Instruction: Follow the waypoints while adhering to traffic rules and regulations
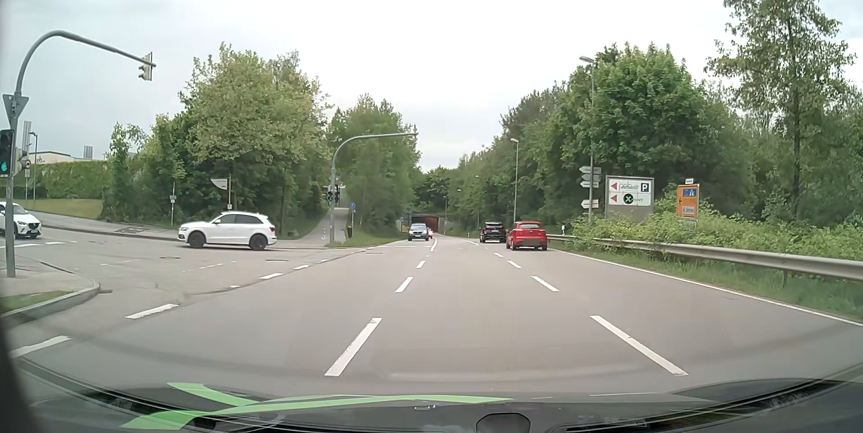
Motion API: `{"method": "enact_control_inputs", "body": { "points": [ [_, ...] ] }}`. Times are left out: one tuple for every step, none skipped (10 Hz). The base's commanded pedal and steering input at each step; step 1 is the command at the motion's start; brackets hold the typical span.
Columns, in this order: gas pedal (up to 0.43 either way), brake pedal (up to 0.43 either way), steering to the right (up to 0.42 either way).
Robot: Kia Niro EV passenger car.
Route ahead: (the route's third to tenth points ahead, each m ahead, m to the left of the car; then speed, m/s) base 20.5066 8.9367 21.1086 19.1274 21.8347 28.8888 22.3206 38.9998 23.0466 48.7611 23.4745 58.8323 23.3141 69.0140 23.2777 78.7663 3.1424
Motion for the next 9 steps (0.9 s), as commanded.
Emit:
{"method": "enact_control_inputs", "body": {
  "points": [
    [0.000,0.000,0.000],
    [0.000,0.000,0.000],
    [0.000,0.000,0.000],
    [0.000,0.000,0.000],
    [0.000,0.000,-0.002],
    [0.000,0.000,-0.003],
    [0.000,0.000,-0.003],
    [0.000,0.000,-0.003],
    [0.000,0.000,-0.003]
  ]
}}
